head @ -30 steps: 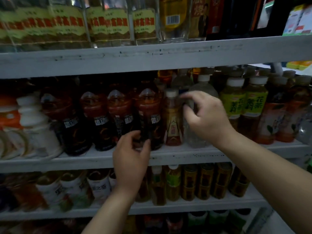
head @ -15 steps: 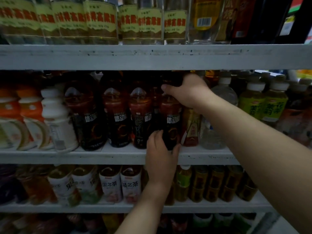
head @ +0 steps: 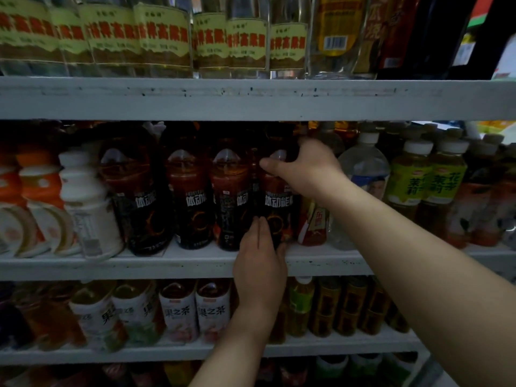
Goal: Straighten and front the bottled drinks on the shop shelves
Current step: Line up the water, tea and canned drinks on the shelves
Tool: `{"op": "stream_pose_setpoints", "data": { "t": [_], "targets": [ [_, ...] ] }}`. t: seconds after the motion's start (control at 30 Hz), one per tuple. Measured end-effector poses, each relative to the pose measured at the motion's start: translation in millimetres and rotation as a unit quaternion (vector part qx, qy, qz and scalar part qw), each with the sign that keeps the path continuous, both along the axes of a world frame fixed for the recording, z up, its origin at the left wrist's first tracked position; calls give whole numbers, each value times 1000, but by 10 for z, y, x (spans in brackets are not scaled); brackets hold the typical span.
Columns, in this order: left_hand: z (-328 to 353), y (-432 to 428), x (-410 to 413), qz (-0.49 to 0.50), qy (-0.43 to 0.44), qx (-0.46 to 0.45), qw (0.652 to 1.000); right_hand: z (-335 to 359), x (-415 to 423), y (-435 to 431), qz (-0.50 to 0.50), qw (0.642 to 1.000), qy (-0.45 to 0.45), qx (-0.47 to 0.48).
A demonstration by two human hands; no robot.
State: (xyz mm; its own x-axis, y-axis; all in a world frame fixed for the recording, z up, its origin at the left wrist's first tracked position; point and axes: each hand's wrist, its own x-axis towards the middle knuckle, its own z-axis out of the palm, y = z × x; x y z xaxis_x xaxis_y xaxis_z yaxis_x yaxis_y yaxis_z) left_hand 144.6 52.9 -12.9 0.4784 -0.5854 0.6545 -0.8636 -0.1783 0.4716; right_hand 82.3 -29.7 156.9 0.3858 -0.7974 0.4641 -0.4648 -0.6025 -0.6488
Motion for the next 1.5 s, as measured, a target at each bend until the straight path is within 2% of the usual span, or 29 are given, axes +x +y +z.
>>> {"op": "stream_pose_setpoints", "data": {
  "t": [0.07,0.13,0.27,0.33,0.47,0.6,0.8,1.0,1.1,1.27,1.33,1.43,1.5],
  "targets": [
    [26,49,50,5,-8,-23,1000,-40,10,7,8,1000,-18,5],
    [66,122,175,43,-23,-86,995,-89,17,40,4,999,-38,-13],
    [294,162,441,92,58,-166,980,-235,70,156,-58,990,-64,-113],
    [395,118,502,91,75,-170,978,-313,117,260,-70,982,-118,-129],
    [424,46,584,107,46,-145,983,-501,170,457,-54,960,-249,-119],
    [402,60,631,104,53,-144,983,-717,196,552,-52,947,-281,-143],
    [434,41,600,121,56,-142,981,-1044,77,572,-47,936,-291,-193],
    [424,-28,550,170,7,-127,977,-1365,-74,609,-70,939,-289,-170],
    [411,-41,519,187,26,-129,973,-1506,-117,646,-63,946,-286,-137],
    [442,-72,454,170,110,-133,970,-1687,-267,644,-48,961,-239,-135],
    [437,-35,484,133,138,-137,972,-1719,-336,607,-40,966,-224,-126],
    [416,76,588,46,110,-115,986,-1744,-394,554,-12,977,-202,-72],
    [408,146,639,72,58,-81,992,-1768,-401,537,1,980,-193,-55]
  ]
}}
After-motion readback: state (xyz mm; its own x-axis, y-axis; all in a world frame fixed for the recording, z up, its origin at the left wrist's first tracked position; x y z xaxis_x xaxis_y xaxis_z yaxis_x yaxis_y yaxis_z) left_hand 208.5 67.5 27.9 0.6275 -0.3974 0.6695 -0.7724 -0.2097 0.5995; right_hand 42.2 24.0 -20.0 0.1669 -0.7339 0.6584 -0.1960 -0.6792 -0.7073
